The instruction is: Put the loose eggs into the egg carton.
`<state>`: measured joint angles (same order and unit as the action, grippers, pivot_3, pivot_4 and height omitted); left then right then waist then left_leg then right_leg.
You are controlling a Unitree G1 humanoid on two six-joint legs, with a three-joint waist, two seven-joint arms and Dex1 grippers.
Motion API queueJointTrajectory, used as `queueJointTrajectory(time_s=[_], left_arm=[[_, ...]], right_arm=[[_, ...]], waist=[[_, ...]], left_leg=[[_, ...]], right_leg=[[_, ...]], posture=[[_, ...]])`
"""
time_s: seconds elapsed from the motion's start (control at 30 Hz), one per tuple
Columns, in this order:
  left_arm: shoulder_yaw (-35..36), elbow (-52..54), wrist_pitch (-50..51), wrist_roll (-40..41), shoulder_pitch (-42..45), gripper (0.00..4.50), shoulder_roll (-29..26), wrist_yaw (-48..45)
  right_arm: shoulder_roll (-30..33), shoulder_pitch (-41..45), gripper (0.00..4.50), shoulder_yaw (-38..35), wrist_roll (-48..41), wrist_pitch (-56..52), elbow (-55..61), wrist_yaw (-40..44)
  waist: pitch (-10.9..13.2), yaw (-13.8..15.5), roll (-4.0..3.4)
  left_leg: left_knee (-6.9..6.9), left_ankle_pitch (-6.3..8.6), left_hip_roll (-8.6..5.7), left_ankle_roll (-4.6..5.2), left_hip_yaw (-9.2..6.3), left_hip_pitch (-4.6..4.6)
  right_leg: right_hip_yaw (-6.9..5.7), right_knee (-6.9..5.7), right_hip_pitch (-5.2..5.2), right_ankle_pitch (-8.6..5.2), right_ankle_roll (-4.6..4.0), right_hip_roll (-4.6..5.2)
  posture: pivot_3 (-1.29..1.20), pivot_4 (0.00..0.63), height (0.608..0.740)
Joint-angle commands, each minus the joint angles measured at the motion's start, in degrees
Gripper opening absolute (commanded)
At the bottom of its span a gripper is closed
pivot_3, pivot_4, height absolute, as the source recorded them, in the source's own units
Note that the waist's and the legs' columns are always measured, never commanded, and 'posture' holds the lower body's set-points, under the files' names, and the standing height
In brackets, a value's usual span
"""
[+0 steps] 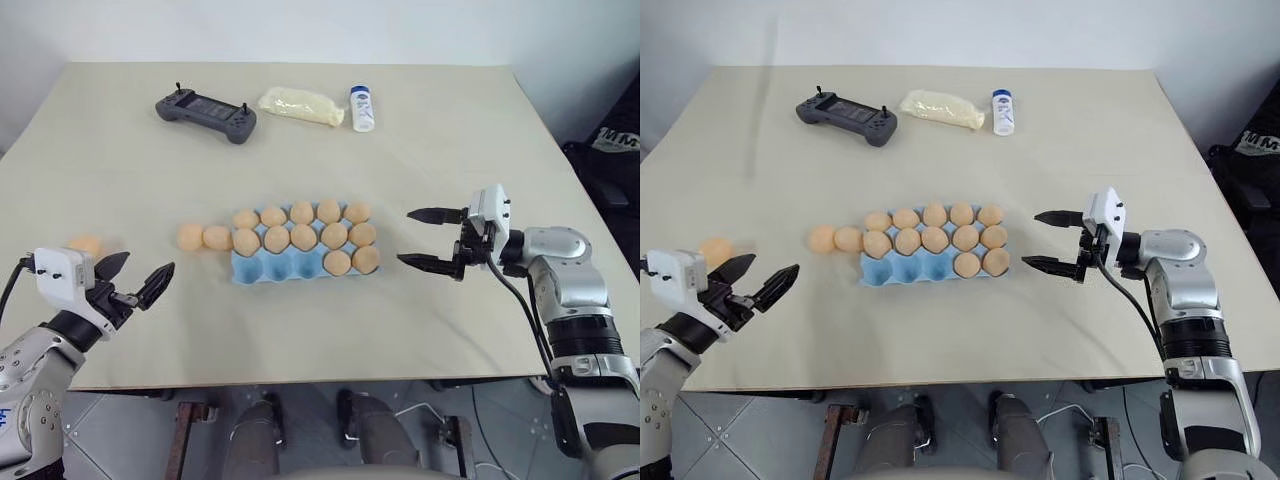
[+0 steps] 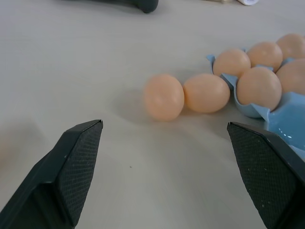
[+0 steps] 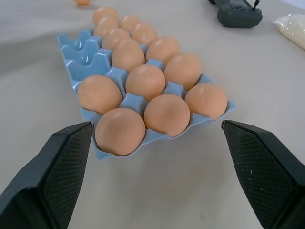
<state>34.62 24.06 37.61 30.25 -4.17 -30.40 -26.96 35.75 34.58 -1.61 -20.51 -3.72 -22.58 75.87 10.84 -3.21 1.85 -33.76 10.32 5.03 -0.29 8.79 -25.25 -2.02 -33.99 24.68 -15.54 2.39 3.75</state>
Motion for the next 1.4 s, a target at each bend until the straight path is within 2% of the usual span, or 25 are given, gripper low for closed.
queueJointTrajectory(time_s=[0.03, 0.37, 0.5, 0.77, 0.93, 1.4], left_arm=[[-1.34, -0.36, 0.48, 0.81, 3.80, 4.46, -0.95, 1.91], [-10.62, -11.08, 5.83, -2.48, 18.69, 4.46, -4.05, 5.36], [-12.22, -14.87, 5.44, -4.54, 21.75, 4.46, -4.54, 6.81], [-13.23, -17.07, 4.76, -5.79, 22.66, 4.46, -4.07, 7.21], [-16.12, -22.11, 3.98, -8.01, 24.76, 4.46, -3.52, 7.77], [-18.40, -28.37, 5.15, -10.55, 27.00, 4.46, -5.25, 5.82]], right_arm=[[0.14, 1.54, 4.50, -0.41, -0.05, 1.11, -0.14, 0.69], [0.67, 0.76, 4.50, -0.74, 0.11, 1.14, 0.73, 0.53], [1.16, -0.60, 4.50, -1.15, -0.21, 0.96, 2.03, 0.39], [1.55, -3.11, 4.50, -1.87, -0.78, -0.23, 5.05, -0.94], [1.47, -3.17, 4.50, -1.74, -0.68, -0.22, 5.01, -1.34], [1.44, -3.71, 4.50, -1.63, -0.61, -0.55, 5.61, -2.59]], waist=[[0.00, 0.05, 0.00], [0.00, -0.06, 0.00], [0.00, -0.03, 0.00], [0.00, 0.05, 0.00], [0.00, 0.11, 0.00], [0.00, 0.15, 0.00]], left_leg=[[0.01, 0.00, 0.00, 0.00, 0.00, 0.00], [-0.13, -0.01, -0.01, -0.03, 0.16, 0.12], [-0.18, -0.02, 0.02, -0.03, 0.24, 0.14], [-0.22, -0.04, 0.06, -0.07, 0.40, 0.07], [-0.41, -0.04, 0.01, -0.07, 0.40, 0.07], [-0.42, -0.04, -0.13, -0.04, 0.42, 0.04]], right_leg=[[-0.02, -0.04, 0.03, 0.00, 0.00, 0.00], [-0.38, -0.29, 0.04, 0.08, 0.14, -0.03], [-0.41, -0.48, 0.17, 0.51, 0.91, -0.05], [-0.37, -0.83, 0.48, 0.52, 0.91, -0.02], [-0.35, -0.99, 0.52, 0.45, 0.79, 0.00], [-0.51, -1.03, 0.53, 0.52, 0.89, 0.30]], posture=[[0.00, 0.150, 0.740], [0.00, 0.150, 0.740], [0.00, 0.150, 0.740], [0.00, 0.150, 0.740], [0.00, 0.150, 0.740], [0.00, 0.150, 0.740]])
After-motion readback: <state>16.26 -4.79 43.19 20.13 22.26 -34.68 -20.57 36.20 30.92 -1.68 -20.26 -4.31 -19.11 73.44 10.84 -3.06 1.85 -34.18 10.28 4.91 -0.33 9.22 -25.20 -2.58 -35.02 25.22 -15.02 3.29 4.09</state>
